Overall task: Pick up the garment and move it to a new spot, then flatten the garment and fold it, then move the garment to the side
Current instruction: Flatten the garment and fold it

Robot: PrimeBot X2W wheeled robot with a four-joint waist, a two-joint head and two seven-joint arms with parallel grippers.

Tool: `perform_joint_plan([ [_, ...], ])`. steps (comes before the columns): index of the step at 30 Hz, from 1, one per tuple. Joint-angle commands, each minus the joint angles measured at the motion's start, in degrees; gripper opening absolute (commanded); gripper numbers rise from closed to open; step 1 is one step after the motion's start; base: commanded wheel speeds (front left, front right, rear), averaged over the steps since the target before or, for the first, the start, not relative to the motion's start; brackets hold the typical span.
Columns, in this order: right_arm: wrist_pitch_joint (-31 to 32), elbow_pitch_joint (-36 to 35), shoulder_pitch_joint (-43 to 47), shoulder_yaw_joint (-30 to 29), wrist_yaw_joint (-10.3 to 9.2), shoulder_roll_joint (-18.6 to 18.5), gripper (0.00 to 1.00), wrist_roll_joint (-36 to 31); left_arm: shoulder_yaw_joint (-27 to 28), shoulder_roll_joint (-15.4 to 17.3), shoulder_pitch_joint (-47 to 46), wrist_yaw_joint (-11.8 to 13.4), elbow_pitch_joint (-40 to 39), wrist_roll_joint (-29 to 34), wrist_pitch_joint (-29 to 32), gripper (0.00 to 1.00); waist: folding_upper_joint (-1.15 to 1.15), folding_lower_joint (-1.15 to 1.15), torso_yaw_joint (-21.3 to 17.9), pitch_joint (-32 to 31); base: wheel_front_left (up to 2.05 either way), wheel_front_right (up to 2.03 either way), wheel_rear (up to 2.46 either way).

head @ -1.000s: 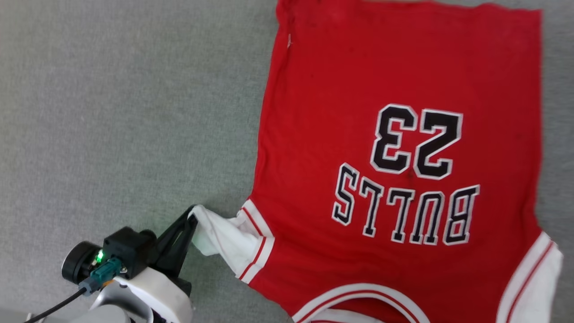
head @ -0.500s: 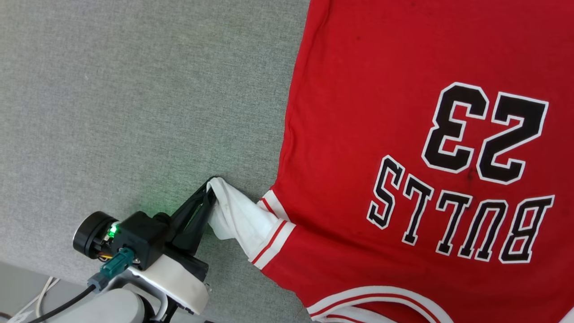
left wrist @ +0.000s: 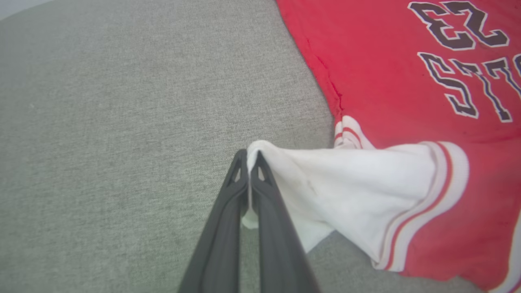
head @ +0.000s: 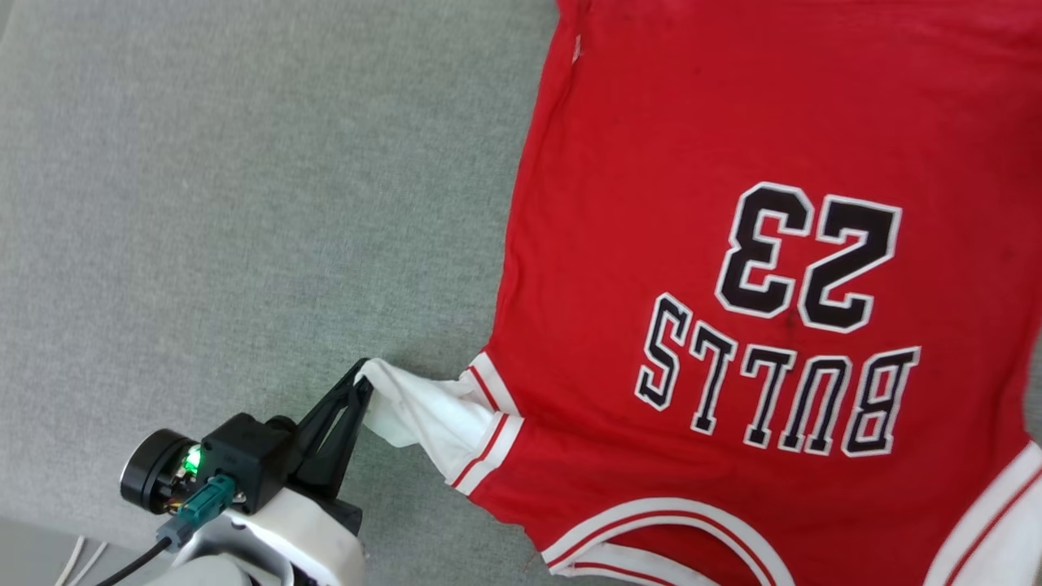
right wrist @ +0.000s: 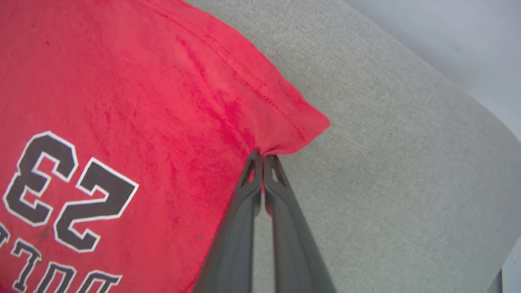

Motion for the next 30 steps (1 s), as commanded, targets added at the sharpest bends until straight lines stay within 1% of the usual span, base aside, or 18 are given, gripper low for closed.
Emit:
perform_joint_plan([
  [1, -0.12, -1.73, 1.7, 1.61, -0.04, -1.73, 0.0, 1.45, 0.26, 0.5, 1.02, 0.59, -0.26, -0.37, -0.21, 0.0, 0.0, 0.0, -2.79, -3.92, 0.0, 0.0, 0.0],
  [5, -1.17, -7.68, 5.27, 4.72, -0.04, -7.3, 0.0, 5.98, 0.65, 1.48, 3.15, 1.71, -0.95, -1.2, -0.25, 0.0, 0.0, 0.0, -4.9, -7.69, 0.0, 0.0, 0.0],
  [9, -3.06, -14.02, 11.67, 5.81, -0.04, -12.52, 0.0, 10.58, 1.27, 2.52, 5.73, 3.08, -1.69, -2.35, -0.35, 0.0, 0.0, 0.0, -6.99, -10.93, 0.0, 0.0, 0.0],
  [14, -7.08, -20.49, 24.7, 3.88, -0.04, -18.69, 0.0, 14.31, 2.03, 3.69, 8.86, 4.55, -2.46, -3.46, -0.47, 0.0, 0.0, 0.0, -9.22, -13.81, 0.0, 0.0, 0.0],
  [18, -10.42, -22.27, 39.6, 0.61, -0.04, -21.75, 0.0, 16.68, 3.06, 4.31, 11.12, 5.64, -3.44, -4.12, -0.6, 0.0, 0.0, 0.0, -11.06, -15.02, 0.0, 0.0, 0.0],
  [20, -12.43, -22.08, 47.22, -1.57, -0.04, -22.12, 0.0, 17.47, 3.44, 4.74, 11.99, 5.78, -3.79, -4.04, -0.6, 0.0, 0.0, 0.0, -11.6, -15.27, 0.0, 0.0, 0.0],
  [21, -13.62, -21.79, 50.87, -2.8, -0.04, -21.64, 0.0, 17.68, 3.63, 4.88, 12.37, 5.95, -3.96, -4.03, -0.6, 0.0, 0.0, 0.0, -11.86, -15.37, 0.0, 0.0, 0.0],
  [24, -16.98, -20.61, 61.26, -6.2, -0.04, -19.4, 0.0, 17.76, 4.16, 5.03, 12.71, 6.01, -4.35, -3.89, -0.64, 0.0, 0.0, 0.0, -12.22, -15.33, 0.0, 0.0, 0.0],
  [26, -18.21, -20.0, 67.31, -6.82, -0.04, -17.78, 0.0, 17.17, 4.4, 5.1, 13.04, 5.91, -4.29, -3.74, -0.66, 0.0, 0.0, 0.0, -12.37, -15.22, 0.0, 0.0, 0.0],
  [30, -20.18, -19.08, 74.37, -7.54, -0.04, -14.55, 0.0, 16.21, 4.71, 4.82, 13.0, 5.46, -4.29, -3.46, -0.67, 0.0, 0.0, 0.0, -12.28, -14.94, 0.0, 0.0, 0.0],
])
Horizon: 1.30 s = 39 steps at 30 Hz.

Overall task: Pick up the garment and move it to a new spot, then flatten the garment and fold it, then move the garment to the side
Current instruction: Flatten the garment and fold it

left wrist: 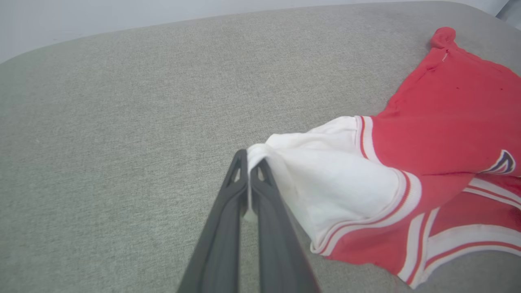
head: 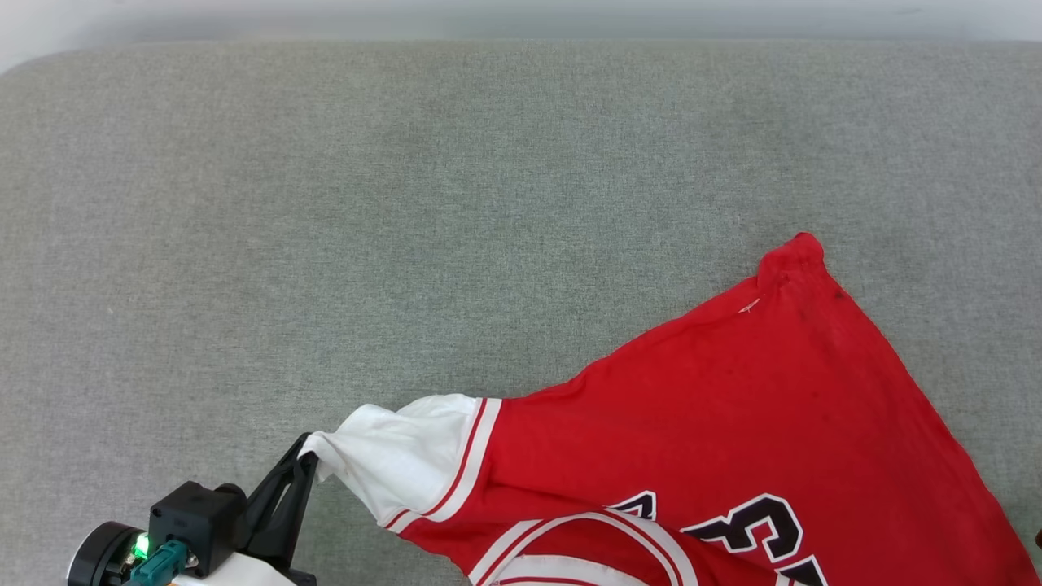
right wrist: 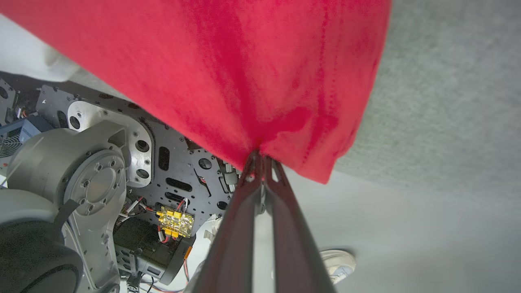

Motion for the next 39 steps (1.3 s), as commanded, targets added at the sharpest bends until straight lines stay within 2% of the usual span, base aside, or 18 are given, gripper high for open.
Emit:
perform_joint_plan([
  [1, -1.14, 0.27, 1.04, -0.96, -0.04, 1.11, 0.0, -0.64, 0.37, 0.01, 0.38, -0.23, 0.01, 0.34, -0.37, 0.0, 0.0, 0.0, -0.01, 0.09, 0.0, 0.0, 0.0],
  [2, -1.94, 0.38, 1.14, -1.53, -0.04, 1.89, 0.0, -1.09, 0.47, 0.05, 0.45, -0.26, 0.07, 0.3, -0.36, 0.0, 0.0, 0.0, -0.06, 0.08, 0.0, 0.0, 0.0],
  [3, -2.71, 0.48, 0.85, -2.33, -0.04, 2.54, 0.35, -1.61, 0.51, 0.1, 0.57, -0.26, 0.14, 0.25, -0.36, 0.0, 0.0, 0.0, -0.13, 0.04, 0.0, 0.0, 0.0],
  [4, -3.33, 0.26, 0.15, -3.07, -0.04, 2.95, 1.0, -2.02, 0.56, 0.15, 0.69, -0.23, 0.22, 0.23, -0.37, 0.0, 0.0, 0.0, -0.2, -0.01, 0.0, 0.0, 0.0],
  [7, -4.22, -1.67, -2.31, -5.53, -0.04, 3.09, 1.0, -2.08, 0.64, 0.06, 0.74, -0.26, 0.29, 0.25, -0.37, 0.0, 0.0, 0.0, -0.29, -0.2, 0.0, 0.0, 0.0],
  [14, -2.1, -8.46, -12.72, -9.64, -0.05, -0.7, 1.0, -2.06, 0.32, -1.03, -1.03, -1.12, 0.64, 1.1, -0.22, 0.0, 0.0, 0.0, 0.89, 0.98, 0.0, 0.0, 0.0],
  [17, 0.72, -10.12, -19.95, -8.24, -0.05, -1.88, 1.0, -2.6, 0.03, -1.83, -2.35, -1.99, 1.27, 1.51, 0.03, 0.0, 0.0, 0.0, 1.84, 2.43, 0.0, 0.0, 0.0],
  [21, 6.08, -9.55, -30.69, -2.74, -0.05, -2.34, 1.0, -3.9, -0.39, -3.28, -4.35, -3.44, 2.49, 2.23, 0.32, 0.0, 0.0, 0.0, 3.38, 4.4, 0.0, 0.0, 0.0],
  [27, 13.2, -3.82, -45.89, 6.87, -0.05, 2.21, 1.0, -8.88, -0.65, -5.52, -7.21, -5.06, 4.25, 3.1, 0.25, 0.0, 0.0, 0.0, 5.81, 7.49, 0.0, 0.0, 0.0],
  [31, 14.42, 2.17, -52.86, 11.55, -0.05, 5.79, 1.0, -11.64, -0.86, -6.65, -8.94, -6.37, 5.3, 3.85, 0.29, 0.0, 0.0, 0.0, 7.29, 9.66, 0.0, 0.0, 0.0],
  [39, 11.5, 14.18, -54.79, 18.94, -0.04, 10.89, 1.0, -14.28, -0.67, -8.18, -11.08, -7.89, 7.26, 4.44, 0.13, 0.0, 0.0, 0.0, 8.71, 12.41, 0.0, 0.0, 0.0],
])
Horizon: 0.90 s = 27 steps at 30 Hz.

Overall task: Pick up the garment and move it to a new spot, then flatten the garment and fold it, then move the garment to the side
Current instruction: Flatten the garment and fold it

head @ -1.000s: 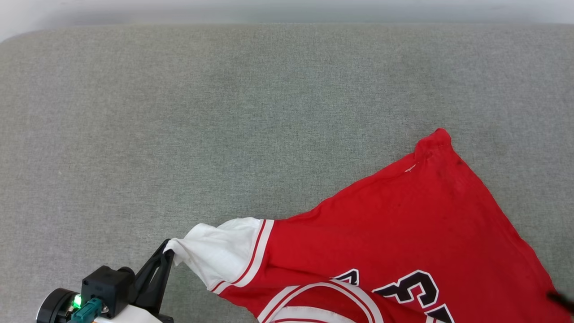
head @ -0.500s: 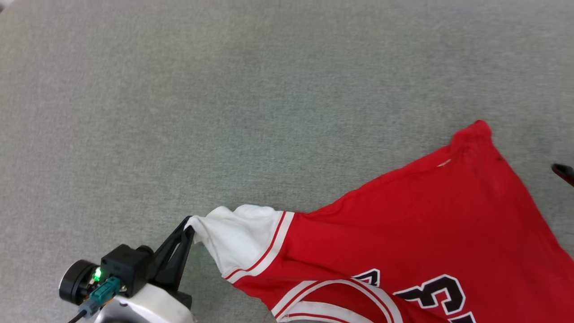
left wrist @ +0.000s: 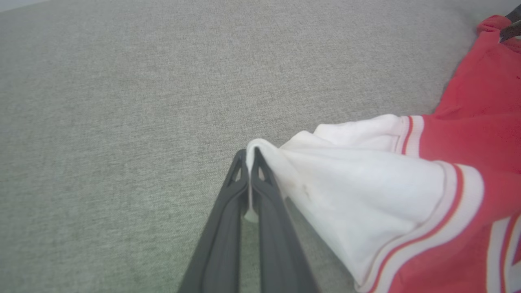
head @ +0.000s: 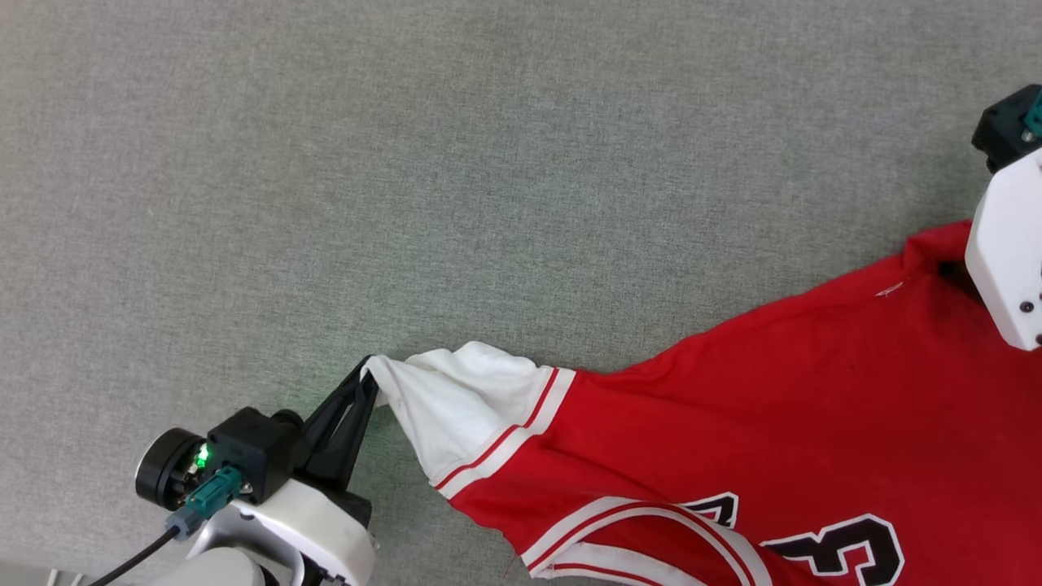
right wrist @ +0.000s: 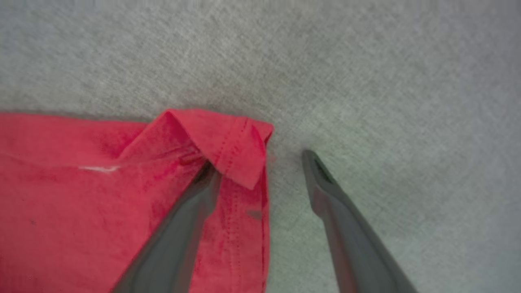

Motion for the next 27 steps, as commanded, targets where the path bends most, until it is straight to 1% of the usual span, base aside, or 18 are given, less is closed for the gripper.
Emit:
perform_joint_plan([
  [1, -1.91, 3.16, 1.19, 2.47, -0.03, 2.14, 1.0, 0.27, 0.24, -0.51, -1.0, -0.38, 0.69, 0.47, -0.22, 0.0, 0.0, 0.0, 0.32, 0.63, 0.0, 0.0, 0.0],
  [2, -1.91, 3.16, 1.19, 2.47, -0.03, 2.14, 1.0, 0.27, 0.24, -0.51, -1.0, -0.38, 0.69, 0.47, -0.22, 0.0, 0.0, 0.0, 0.32, 0.63, 0.0, 0.0, 0.0],
  [4, -3.17, 4.97, 1.9, 4.35, -0.03, 2.56, 1.0, 0.86, -0.28, -0.93, -1.51, -0.98, 1.01, 0.75, -0.04, 0.0, 0.0, 0.0, 0.24, 0.62, 0.0, 0.0, 0.0],
  [5, -3.92, 5.52, 1.82, 5.09, -0.03, 2.58, 0.91, 1.09, -0.3, -1.29, -1.67, -1.21, 1.13, 0.58, -0.07, 0.0, 0.0, 0.0, 0.07, 0.38, 0.0, 0.0, 0.0],
  [6, -5.23, 5.61, 1.27, 5.51, -0.03, 2.48, 0.22, 1.19, -0.23, -1.38, -1.71, -1.23, 1.38, 0.45, -0.09, 0.0, 0.0, 0.0, -0.18, 0.03, 0.0, 0.0, 0.0],
  [7, -7.04, 6.04, 0.21, 4.93, -0.03, 2.48, 0.0, 0.84, -0.23, -1.35, -1.72, -1.2, 1.6, 0.48, -0.09, 0.0, 0.0, 0.0, -0.51, -0.44, 0.0, 0.0, 0.0],
  [13, -16.7, 6.35, -5.55, 3.84, -0.04, 2.55, 0.0, 2.07, 0.34, 0.2, -1.71, -0.2, 2.18, 1.36, -0.12, 0.0, 0.0, 0.0, -2.87, -5.29, 0.0, 0.0, 0.0],
  [17, -23.78, 6.25, -7.07, 3.45, -0.04, 2.27, 0.0, 2.74, 2.03, 1.45, -3.43, 0.16, 0.88, 1.86, -0.2, 0.0, 0.0, 0.0, -3.8, -8.58, 0.0, 0.0, 0.0],
  [19, -26.96, 5.96, -8.19, 3.06, -0.04, 2.31, 0.0, 3.31, 2.83, 1.96, -5.05, -0.25, 0.25, 2.04, 0.13, 0.0, 0.0, 0.0, -4.27, -10.06, 0.0, 0.0, 0.0],
  [23, -31.42, 5.43, -9.65, 2.51, -0.04, 2.76, 0.0, 3.84, 4.43, 2.74, -10.53, -1.32, -1.07, 3.41, 1.65, 0.0, 0.0, 0.0, -5.24, -12.18, 0.0, 0.0, 0.0],
  [27, -35.08, 4.23, -12.35, 0.73, -0.04, 3.33, 0.0, 3.58, 5.99, 2.89, -17.96, -3.33, -1.47, 4.81, 4.05, 0.0, 0.0, 0.0, -6.33, -12.7, 0.0, 0.0, 0.0],
])
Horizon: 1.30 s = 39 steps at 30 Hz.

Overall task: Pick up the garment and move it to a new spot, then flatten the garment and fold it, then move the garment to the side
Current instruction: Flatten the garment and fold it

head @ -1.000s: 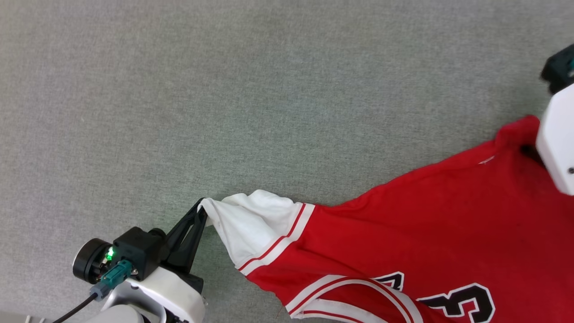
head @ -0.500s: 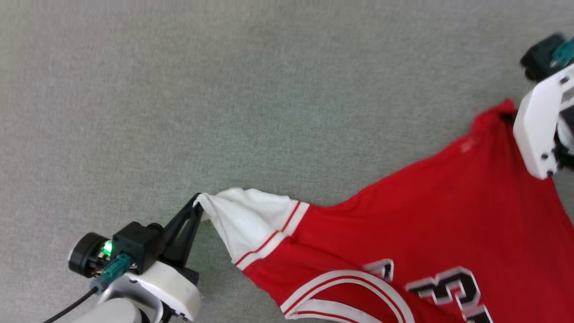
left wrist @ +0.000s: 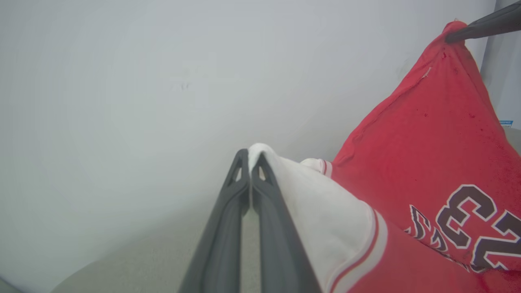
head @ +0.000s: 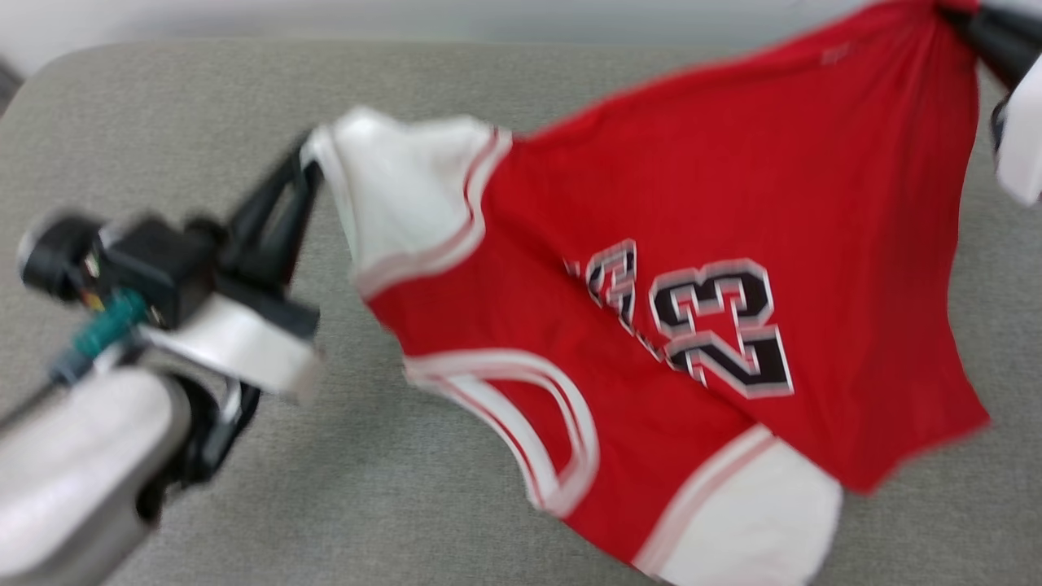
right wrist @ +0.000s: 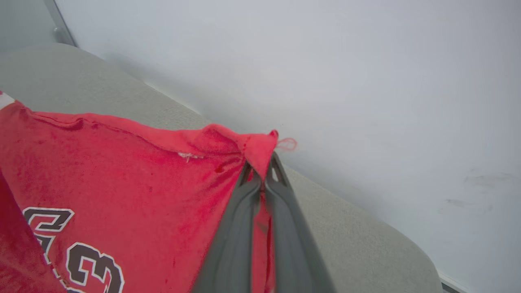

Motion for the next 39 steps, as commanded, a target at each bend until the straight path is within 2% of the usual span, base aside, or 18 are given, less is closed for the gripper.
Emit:
perform_joint_plan([
  [1, -1.16, -0.29, -1.58, -1.0, -0.07, 0.7, 0.0, -0.18, 0.85, -0.5, -3.05, -0.78, -0.07, 0.08, 0.67, 0.0, 0.0, 0.0, -0.83, -0.16, 0.0, 0.0, 0.0],
  [9, -3.1, -0.34, -8.65, -5.17, -0.07, 3.7, 0.0, -4.64, 4.36, -2.79, -20.0, -4.97, 4.72, 1.74, 5.39, 0.0, 0.0, 0.0, -3.21, 3.66, 0.0, 0.0, 0.0],
  [18, -3.31, 5.32, -24.02, -9.66, -0.07, 9.21, 0.0, -13.07, 7.07, -10.02, -42.3, -12.05, 18.32, 2.02, 8.14, 0.0, 0.0, 0.0, -3.97, 11.11, 0.0, 0.0, 0.0],
  [29, -6.5, 13.95, -45.43, -9.39, -0.07, 11.97, 0.0, -22.63, 7.84, -17.1, -67.69, -18.78, 35.17, 6.01, 7.24, 0.0, 0.0, 0.0, -2.91, 18.44, 0.0, 0.0, 0.0],
  [34, -8.26, 18.59, -50.42, -8.38, -0.07, 13.2, 0.0, -24.19, 7.37, -19.64, -73.42, -21.0, 42.37, 6.73, 5.33, 0.0, 0.0, 0.0, -2.35, 20.39, 0.0, 0.0, 0.0],
  [39, -10.45, 23.27, -48.61, -6.14, -0.07, 14.72, 0.0, -23.3, 6.06, -21.18, -72.31, -23.07, 47.87, 6.42, 3.11, 0.0, 0.0, 0.0, -2.07, 21.59, 0.0, 0.0, 0.0],
])
